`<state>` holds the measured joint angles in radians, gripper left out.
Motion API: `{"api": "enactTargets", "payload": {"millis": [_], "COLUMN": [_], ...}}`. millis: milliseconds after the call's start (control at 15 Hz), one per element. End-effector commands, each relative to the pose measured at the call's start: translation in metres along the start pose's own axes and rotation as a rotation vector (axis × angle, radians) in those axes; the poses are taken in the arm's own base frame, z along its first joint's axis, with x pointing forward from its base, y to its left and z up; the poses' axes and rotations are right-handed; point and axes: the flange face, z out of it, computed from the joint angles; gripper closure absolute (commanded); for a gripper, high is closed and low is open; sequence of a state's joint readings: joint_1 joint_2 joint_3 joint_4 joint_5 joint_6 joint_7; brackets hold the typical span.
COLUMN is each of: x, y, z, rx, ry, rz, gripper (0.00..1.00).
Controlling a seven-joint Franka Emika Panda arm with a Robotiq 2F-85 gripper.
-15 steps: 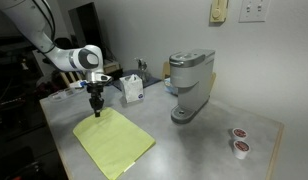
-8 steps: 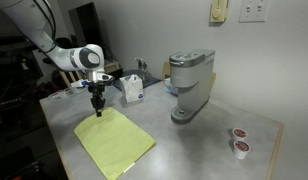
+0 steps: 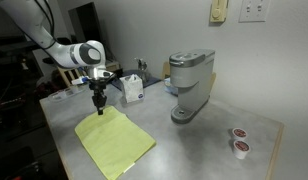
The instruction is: Fold the towel
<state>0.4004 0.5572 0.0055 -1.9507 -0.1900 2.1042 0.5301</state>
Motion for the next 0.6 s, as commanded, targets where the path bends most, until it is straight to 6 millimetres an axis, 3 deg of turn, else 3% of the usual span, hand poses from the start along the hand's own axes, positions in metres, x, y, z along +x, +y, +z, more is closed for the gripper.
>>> {"api": "enactTargets", "payload": {"millis": [0,533], "x": [-0.011,-0.017], "y": [0.017,0.038], "z": [-0.01,-0.017], "rx": [-0.023,-0.026], "ry": [-0.002,-0.025], "rz": [-0.003,0.005], "gripper": [0.99,0.99]}}
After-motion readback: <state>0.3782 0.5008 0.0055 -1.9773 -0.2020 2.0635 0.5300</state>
